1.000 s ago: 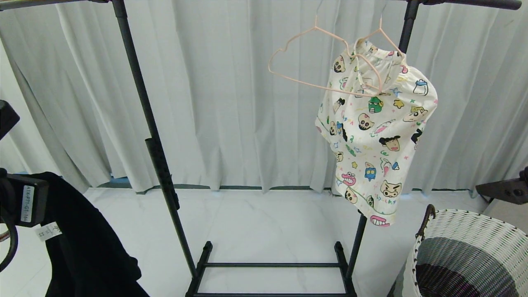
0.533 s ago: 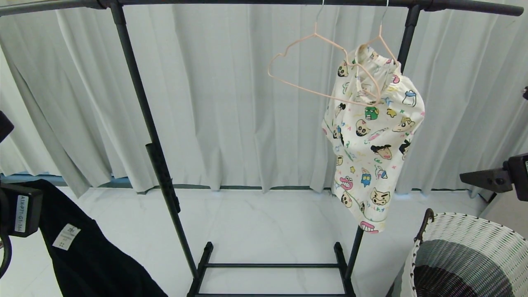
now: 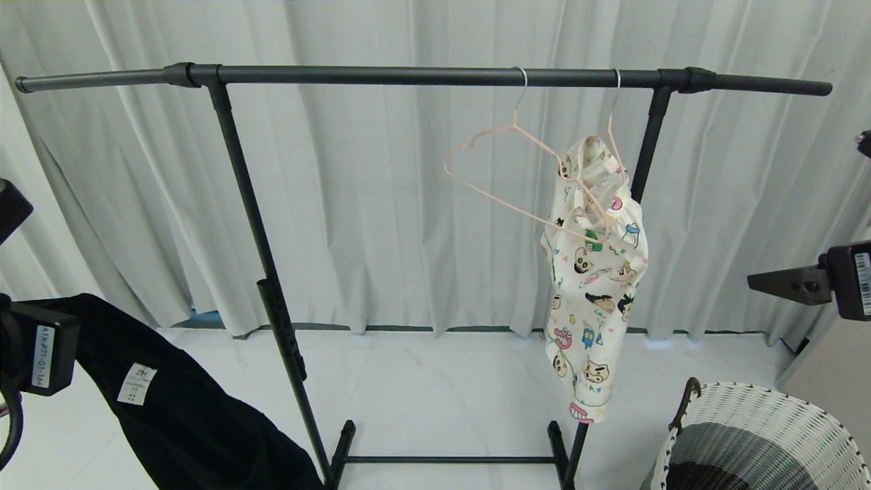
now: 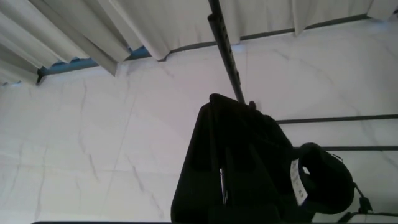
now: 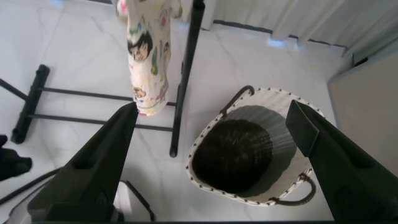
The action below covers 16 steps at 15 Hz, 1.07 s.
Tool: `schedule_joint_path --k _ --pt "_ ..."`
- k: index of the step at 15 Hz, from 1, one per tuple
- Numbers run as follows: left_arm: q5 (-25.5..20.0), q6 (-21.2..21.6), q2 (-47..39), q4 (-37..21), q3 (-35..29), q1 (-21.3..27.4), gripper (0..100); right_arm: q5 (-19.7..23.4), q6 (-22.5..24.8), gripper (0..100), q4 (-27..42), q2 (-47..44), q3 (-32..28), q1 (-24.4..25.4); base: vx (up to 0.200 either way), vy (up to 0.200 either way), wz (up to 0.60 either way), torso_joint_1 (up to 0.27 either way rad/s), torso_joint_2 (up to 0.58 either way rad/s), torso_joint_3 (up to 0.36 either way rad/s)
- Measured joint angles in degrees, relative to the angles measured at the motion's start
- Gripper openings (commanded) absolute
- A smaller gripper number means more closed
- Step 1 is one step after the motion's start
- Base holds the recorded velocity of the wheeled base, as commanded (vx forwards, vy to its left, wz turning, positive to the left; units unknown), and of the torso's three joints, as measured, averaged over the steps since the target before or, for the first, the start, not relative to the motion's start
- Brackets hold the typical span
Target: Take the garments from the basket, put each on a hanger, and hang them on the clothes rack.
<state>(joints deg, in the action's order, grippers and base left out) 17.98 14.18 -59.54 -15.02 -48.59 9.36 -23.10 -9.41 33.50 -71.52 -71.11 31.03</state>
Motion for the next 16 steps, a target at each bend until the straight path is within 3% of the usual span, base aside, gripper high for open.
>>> schedule_joint_path --k 5,11,16 --pt "0.88 0.07 0.63 0.00 -0.02 0.41 0 0.83 0.06 100 -0.88 -0.26 -0.17 0.09 0.000 0.000 0.00 0.209 -0.48 -0.279" --pt "1.19 0.07 1.27 0.00 -0.16 0.50 0 2.79 0.60 100 -12.18 -0.85 3.44 0.09 0.000 0.000 0.00 0.133 -0.31 -0.168" --pt "1.15 -0.01 2.24 0.00 -0.20 0.48 0 5.95 3.01 100 -14.97 -0.11 6.34 0.04 0.000 0.200 0.00 0.012 -0.02 -0.008"
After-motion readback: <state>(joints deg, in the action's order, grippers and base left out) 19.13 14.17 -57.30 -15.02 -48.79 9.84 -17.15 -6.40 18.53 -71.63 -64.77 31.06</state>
